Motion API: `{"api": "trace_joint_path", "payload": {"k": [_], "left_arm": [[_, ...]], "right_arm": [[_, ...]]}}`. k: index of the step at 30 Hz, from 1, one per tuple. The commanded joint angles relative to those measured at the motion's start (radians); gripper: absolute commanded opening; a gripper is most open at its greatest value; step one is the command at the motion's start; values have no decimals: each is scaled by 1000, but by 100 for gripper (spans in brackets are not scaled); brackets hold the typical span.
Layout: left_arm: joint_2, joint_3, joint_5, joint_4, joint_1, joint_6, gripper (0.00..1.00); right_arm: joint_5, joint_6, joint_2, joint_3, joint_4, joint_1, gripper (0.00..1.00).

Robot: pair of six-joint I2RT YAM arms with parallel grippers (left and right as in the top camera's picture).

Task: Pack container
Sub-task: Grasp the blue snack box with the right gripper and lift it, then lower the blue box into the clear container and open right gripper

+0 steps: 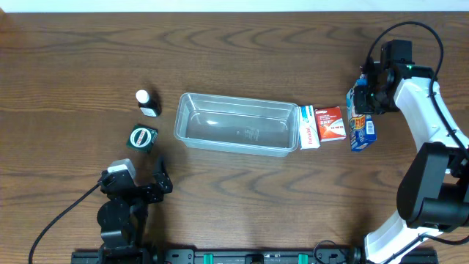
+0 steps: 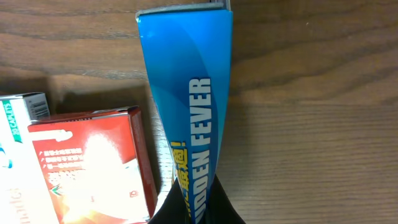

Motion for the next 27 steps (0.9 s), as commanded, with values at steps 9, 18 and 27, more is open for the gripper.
{"api": "trace_joint_path", "payload": {"k": [9,18,27], "left_arm": [[-2,-21,6,-3,-3,-13,98],[-2,-21,6,-3,-3,-13,98],[-2,-21,6,-3,-3,-13,98]], "right_arm": [[-87,-9,-167,163,-70,93,1],[-95,-332,-336,222,-107,441,1],[-94,-757,-247,221,-101,660,1]]}}
